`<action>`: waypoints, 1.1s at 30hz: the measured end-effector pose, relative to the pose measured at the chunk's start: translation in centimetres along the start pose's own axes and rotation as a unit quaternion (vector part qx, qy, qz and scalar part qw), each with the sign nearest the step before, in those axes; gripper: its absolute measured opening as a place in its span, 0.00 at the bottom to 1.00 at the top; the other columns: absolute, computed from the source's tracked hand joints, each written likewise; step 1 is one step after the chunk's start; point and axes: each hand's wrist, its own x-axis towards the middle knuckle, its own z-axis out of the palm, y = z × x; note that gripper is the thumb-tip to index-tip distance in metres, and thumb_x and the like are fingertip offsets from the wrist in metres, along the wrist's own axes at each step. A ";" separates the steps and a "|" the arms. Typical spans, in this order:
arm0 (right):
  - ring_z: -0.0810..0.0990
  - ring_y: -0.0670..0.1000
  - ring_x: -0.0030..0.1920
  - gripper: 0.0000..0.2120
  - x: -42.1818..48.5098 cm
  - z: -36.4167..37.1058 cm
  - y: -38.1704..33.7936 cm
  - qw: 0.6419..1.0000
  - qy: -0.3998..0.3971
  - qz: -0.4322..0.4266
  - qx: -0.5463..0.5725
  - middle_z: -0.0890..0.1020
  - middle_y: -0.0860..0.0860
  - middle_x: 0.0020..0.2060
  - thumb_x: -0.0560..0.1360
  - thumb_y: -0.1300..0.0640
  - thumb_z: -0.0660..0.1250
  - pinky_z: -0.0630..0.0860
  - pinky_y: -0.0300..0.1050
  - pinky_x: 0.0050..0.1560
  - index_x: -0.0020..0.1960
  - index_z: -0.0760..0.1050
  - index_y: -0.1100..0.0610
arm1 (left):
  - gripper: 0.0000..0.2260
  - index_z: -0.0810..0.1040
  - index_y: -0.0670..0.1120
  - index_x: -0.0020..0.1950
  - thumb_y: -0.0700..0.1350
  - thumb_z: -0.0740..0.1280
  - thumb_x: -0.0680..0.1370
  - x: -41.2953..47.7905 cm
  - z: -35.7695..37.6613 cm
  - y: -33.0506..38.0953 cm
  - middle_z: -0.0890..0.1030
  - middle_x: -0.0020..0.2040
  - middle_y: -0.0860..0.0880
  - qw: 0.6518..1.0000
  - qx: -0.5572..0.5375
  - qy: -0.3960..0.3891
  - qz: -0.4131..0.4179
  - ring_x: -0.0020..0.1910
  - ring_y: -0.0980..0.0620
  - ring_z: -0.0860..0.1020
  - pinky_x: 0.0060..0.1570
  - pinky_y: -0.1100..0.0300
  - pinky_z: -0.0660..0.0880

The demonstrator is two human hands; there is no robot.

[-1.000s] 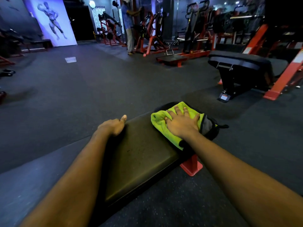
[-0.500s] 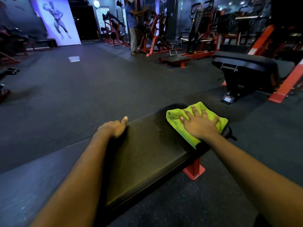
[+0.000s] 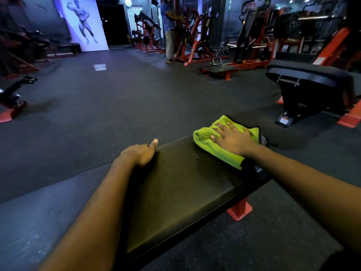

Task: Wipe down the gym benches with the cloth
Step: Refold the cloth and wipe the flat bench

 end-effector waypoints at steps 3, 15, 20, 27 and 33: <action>0.47 0.56 0.80 0.29 2.5 -0.9 -0.8 0.999 -0.019 0.032 0.015 0.50 0.40 0.79 0.81 0.35 0.43 0.47 0.72 0.73 0.80 0.49 0.44 | 0.31 0.61 0.47 0.78 0.63 0.41 0.82 0.0 0.1 -0.1 0.61 0.78 0.40 1.000 -0.006 0.008 -0.005 0.76 0.40 0.59 0.74 0.43 0.55; 0.52 0.50 0.79 0.26 1.9 -0.4 -4.2 0.997 -0.007 -0.076 -0.008 0.57 0.41 0.79 0.83 0.38 0.46 0.49 0.65 0.75 0.79 0.56 0.44 | 0.35 0.60 0.45 0.78 0.66 0.40 0.81 0.1 -1.2 -2.5 0.60 0.78 0.39 0.996 -0.083 -0.004 -0.020 0.76 0.40 0.59 0.74 0.43 0.53; 0.58 0.56 0.78 0.26 3.0 -0.4 -9.0 0.997 -0.018 -0.072 -0.023 0.63 0.48 0.77 0.83 0.39 0.45 0.51 0.71 0.71 0.77 0.61 0.47 | 0.35 0.59 0.44 0.79 0.65 0.40 0.81 -0.9 -0.9 -4.8 0.58 0.78 0.39 0.997 -0.066 -0.002 -0.044 0.77 0.40 0.57 0.74 0.44 0.53; 0.51 0.48 0.79 0.26 -1.2 0.1 -7.3 0.990 -0.008 -0.139 -0.002 0.55 0.40 0.79 0.83 0.39 0.47 0.48 0.61 0.76 0.79 0.55 0.45 | 0.34 0.60 0.45 0.78 0.65 0.40 0.81 -1.1 -0.3 -5.1 0.60 0.78 0.39 0.998 -0.038 0.019 -0.053 0.76 0.40 0.59 0.74 0.42 0.55; 0.51 0.53 0.80 0.28 -0.2 0.1 -10.9 0.996 -0.024 -0.084 -0.013 0.54 0.43 0.80 0.83 0.38 0.44 0.46 0.69 0.74 0.80 0.54 0.47 | 0.32 0.59 0.43 0.79 0.63 0.40 0.82 -2.6 -0.5 -4.7 0.59 0.78 0.40 0.998 -0.040 0.028 -0.041 0.77 0.41 0.58 0.74 0.44 0.54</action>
